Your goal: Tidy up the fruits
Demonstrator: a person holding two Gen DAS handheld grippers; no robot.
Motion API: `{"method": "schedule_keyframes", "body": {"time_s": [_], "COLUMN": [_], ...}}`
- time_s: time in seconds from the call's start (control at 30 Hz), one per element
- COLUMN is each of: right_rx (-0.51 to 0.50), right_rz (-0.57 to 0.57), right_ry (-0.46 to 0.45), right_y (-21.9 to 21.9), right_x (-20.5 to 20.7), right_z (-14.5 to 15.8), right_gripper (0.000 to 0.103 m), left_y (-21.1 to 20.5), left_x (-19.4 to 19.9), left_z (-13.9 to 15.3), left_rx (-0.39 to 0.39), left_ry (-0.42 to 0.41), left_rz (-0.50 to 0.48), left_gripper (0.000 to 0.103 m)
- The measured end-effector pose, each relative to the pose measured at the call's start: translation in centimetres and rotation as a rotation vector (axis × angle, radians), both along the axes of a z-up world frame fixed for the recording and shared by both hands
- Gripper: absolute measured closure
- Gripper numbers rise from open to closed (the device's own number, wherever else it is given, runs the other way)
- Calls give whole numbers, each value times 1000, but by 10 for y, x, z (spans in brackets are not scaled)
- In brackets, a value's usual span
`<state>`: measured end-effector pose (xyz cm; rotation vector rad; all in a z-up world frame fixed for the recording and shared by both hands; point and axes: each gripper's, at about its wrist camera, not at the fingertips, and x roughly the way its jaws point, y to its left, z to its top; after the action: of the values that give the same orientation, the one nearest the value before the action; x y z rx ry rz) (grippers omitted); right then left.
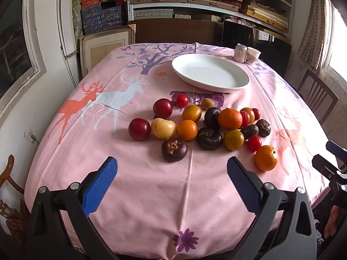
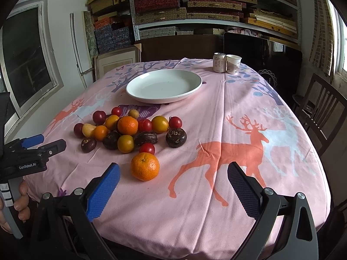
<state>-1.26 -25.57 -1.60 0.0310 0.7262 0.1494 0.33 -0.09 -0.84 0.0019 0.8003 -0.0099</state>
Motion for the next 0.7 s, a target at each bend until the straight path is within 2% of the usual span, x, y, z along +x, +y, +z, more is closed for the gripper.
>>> {"method": "schedule_keyframes", "body": {"time_s": [0.7], "right_rx": [5], "right_rz": [6], "right_ry": [12], "right_y": [2], "right_x": [-1], "right_z": [-6], "right_gripper": [3], "left_y": [2], "left_x": [2], "left_z": [-6], "left_rx": [-2], "left_ry": [22], "left_rz": [1], "left_gripper": [4]}}
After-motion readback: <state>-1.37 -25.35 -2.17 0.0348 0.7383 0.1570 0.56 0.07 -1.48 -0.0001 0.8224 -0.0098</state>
